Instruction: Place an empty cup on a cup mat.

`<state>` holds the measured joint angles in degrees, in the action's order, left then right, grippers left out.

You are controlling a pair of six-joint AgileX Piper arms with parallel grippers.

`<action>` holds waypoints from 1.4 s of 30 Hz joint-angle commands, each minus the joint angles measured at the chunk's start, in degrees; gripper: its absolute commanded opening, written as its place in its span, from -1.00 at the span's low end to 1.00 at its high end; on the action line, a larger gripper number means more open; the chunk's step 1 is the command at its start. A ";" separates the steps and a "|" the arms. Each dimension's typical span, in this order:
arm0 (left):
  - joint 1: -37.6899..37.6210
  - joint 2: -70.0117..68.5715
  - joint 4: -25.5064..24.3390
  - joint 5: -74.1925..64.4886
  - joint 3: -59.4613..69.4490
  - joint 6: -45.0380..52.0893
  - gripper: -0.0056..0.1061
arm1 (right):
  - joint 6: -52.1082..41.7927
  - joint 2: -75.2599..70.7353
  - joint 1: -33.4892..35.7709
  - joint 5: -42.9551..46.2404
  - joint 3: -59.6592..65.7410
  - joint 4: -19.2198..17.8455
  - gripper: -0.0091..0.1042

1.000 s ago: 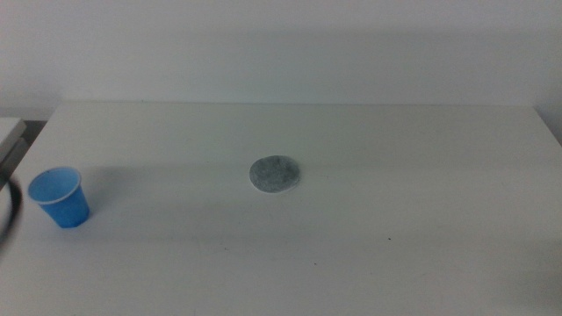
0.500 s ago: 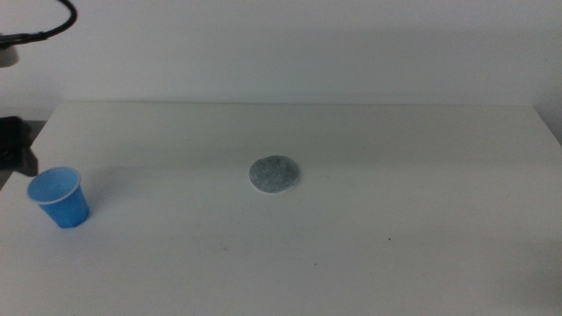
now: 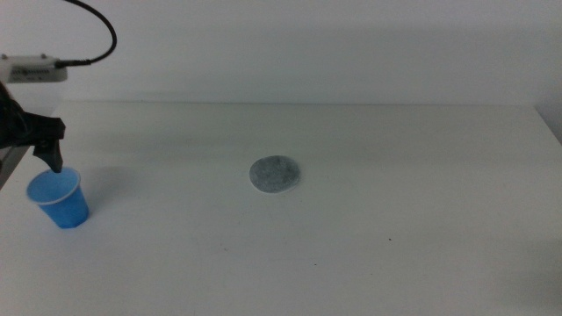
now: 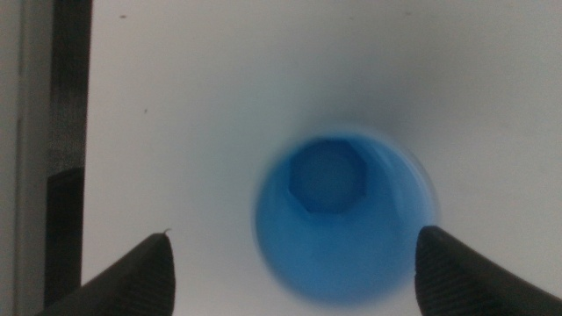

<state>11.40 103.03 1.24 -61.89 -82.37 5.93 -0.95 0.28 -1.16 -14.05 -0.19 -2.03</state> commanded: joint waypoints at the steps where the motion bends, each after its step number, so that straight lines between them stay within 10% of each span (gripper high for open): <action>1: 0.59 2.93 0.95 -0.26 -2.28 1.83 0.78 | -0.23 -0.28 0.12 0.38 0.19 -0.16 0.80; 14: 1.77 11.97 1.57 1.27 -5.20 5.00 0.60 | -0.23 -0.28 0.12 0.38 0.19 -0.16 0.80; 23: 1.67 12.53 4.91 0.49 -5.41 4.66 -0.94 | -0.23 -0.28 0.12 0.38 0.19 -0.16 0.80; 42: -28.28 21.77 7.91 -5.56 -35.17 -15.41 -0.93 | -0.23 -0.28 0.12 0.38 0.19 -0.16 0.80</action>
<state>-15.68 123.53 8.91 -66.82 -116.12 -8.24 -0.95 0.28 -1.16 -14.05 -0.19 -2.03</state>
